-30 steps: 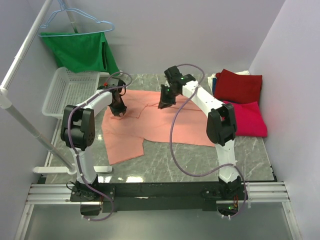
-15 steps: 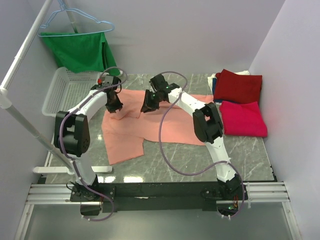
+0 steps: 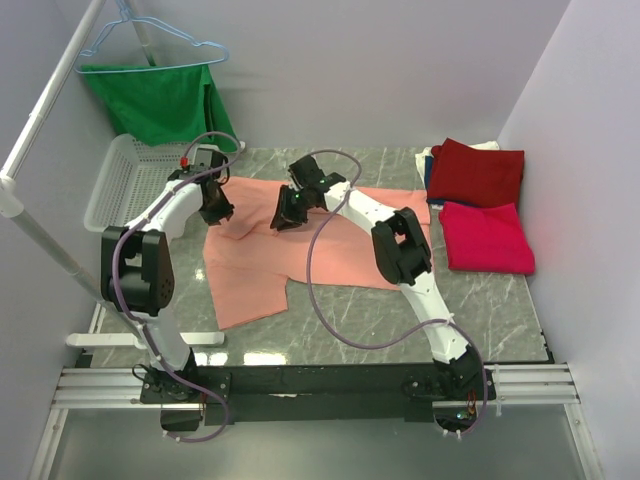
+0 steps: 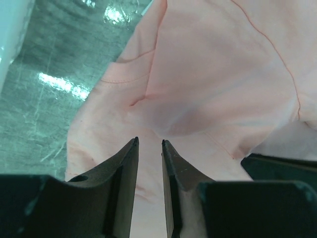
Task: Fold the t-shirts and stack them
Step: Fold the tshirt
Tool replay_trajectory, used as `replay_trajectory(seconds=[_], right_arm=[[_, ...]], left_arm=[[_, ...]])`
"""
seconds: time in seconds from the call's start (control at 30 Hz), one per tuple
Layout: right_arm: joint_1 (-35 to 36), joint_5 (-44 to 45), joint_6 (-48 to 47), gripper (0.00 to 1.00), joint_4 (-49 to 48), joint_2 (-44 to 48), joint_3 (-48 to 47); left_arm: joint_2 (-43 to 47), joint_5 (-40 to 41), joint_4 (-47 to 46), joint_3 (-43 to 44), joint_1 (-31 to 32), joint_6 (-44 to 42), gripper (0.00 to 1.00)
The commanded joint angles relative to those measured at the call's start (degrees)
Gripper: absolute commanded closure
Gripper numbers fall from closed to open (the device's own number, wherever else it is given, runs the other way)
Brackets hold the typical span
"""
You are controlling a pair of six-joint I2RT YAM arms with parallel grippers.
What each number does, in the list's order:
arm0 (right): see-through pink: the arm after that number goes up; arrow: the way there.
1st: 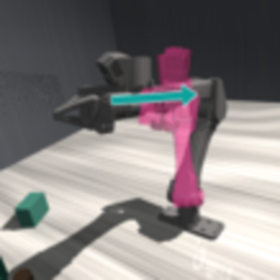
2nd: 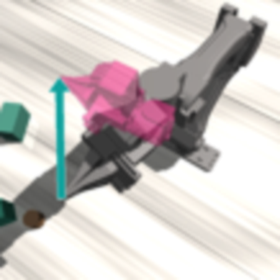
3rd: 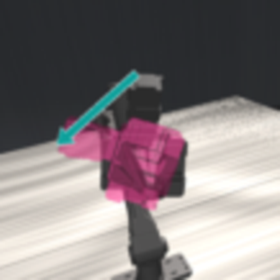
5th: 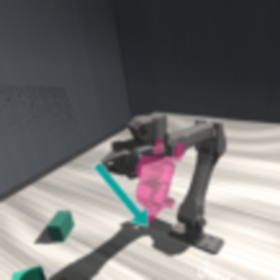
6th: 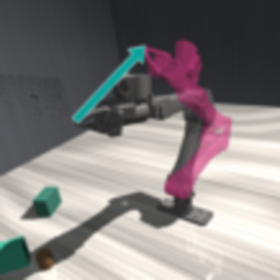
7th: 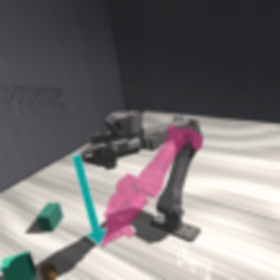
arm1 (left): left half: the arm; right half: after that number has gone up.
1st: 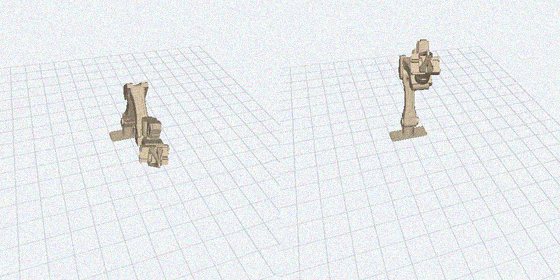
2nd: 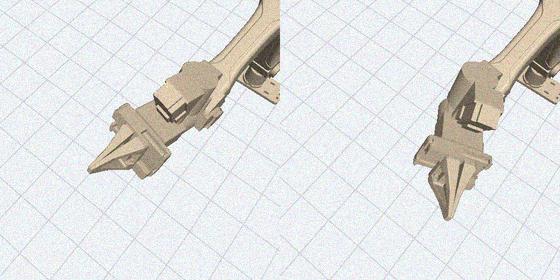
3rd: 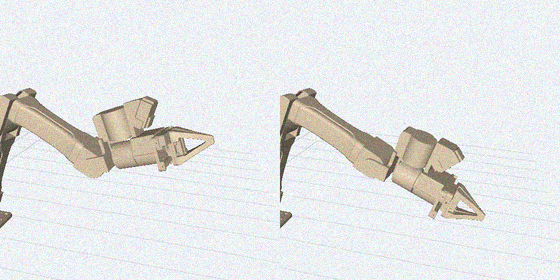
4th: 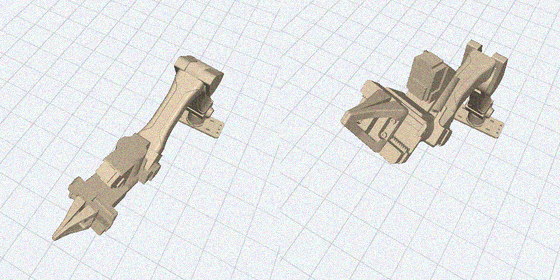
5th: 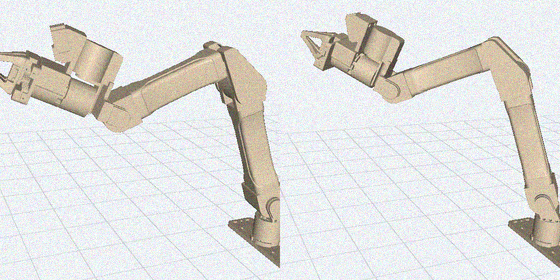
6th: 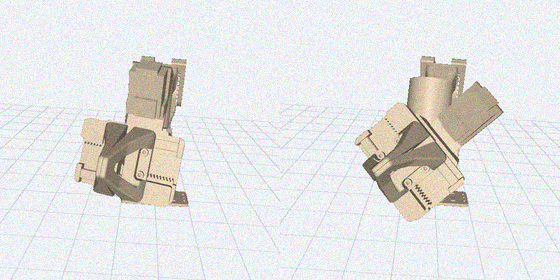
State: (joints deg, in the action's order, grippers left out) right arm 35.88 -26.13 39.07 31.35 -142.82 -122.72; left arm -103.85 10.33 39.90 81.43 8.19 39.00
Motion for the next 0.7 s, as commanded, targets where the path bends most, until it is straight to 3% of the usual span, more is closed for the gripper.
replay_trajectory(seconds=[0.0,0.33,0.57,0.67], right_arm=[[0.51,1.17,0.04,0.67,2.21,-3.25,-6.48],[1.56,7.05,-2.33,0.67,5.38,-0.79,-2.71],[1.48,6.36,-2.42,0.66,5.74,-1.84,-3.14],[1.48,5.57,-1.98,0.74,5.82,-3.33,-4.72]], left_arm=[[3.31,-0.4,-0.87,-0.22,-0.71,-1.65,0.69],[3.04,-1.45,-1.67,-0.22,-2.03,-2.53,0.69],[2.25,-2.24,-1.93,0.22,-2.12,-2.44,0.69],[2.25,-1.72,-1.41,0.57,-2.12,-2.7,0.69]])
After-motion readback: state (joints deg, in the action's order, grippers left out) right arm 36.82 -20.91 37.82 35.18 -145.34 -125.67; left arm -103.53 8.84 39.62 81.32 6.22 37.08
